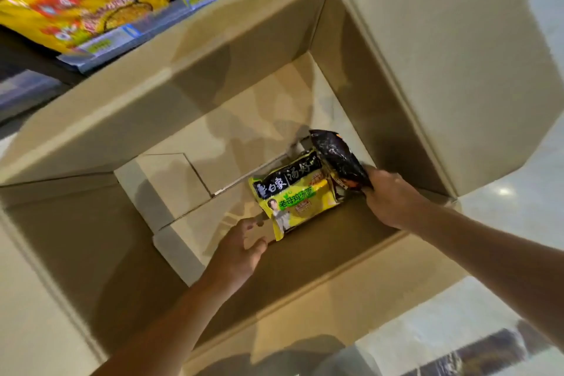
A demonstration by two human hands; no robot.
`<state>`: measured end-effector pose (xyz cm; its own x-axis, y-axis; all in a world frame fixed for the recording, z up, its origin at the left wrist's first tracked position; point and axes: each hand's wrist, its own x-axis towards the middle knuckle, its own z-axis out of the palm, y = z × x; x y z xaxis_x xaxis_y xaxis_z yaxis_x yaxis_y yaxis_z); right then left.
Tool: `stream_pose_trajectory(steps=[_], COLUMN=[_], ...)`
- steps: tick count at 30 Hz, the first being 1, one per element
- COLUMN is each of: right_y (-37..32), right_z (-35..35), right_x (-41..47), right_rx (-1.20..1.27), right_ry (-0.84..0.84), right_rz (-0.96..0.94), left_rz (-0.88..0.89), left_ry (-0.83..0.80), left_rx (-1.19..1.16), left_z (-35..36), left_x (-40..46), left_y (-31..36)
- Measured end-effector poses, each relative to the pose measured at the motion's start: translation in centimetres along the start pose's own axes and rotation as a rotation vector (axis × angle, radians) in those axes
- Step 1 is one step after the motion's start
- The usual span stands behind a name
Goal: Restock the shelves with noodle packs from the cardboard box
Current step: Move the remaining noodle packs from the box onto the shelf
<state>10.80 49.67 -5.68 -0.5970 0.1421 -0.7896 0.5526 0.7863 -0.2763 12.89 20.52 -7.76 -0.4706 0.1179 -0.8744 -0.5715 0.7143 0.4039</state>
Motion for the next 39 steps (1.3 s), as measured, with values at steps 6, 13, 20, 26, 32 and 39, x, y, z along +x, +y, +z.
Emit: stream_pose_trajectory(steps=[6, 13, 20, 26, 32, 39], right_y=[1.0, 0.6, 0.4, 0.0, 0.5, -1.0], right_z=[-0.1, 0.1, 0.3, 0.8, 1.9, 2.7], right_x=[-0.3, 0.3, 2.5, 4.3, 5.3, 3.9], right_rx=[0.102, 0.155, 0.389, 0.848, 0.749, 0.813], right_ry=[0.006, -0.04, -0.073, -0.013, 0.074, 0.265], right_rz=[-0.06, -0.129, -0.014, 0.268, 0.21, 0.223], left_rz=[-0.067, -0.176, -0.145, -0.146, -0.127, -0.079], left_ry=[0.118, 0.26, 0.237, 0.196, 0.114, 0.12], left_rx=[-0.218, -0.431, -0.458, -0.588, -0.694, -0.658], left_z=[3.6, 6.2, 5.1, 3.8, 3.4, 1.1], left_x=[5.1, 8.0, 7.2, 7.4, 8.3, 6.2], left_y=[1.7, 1.8, 1.1, 1.9, 0.6, -0.4])
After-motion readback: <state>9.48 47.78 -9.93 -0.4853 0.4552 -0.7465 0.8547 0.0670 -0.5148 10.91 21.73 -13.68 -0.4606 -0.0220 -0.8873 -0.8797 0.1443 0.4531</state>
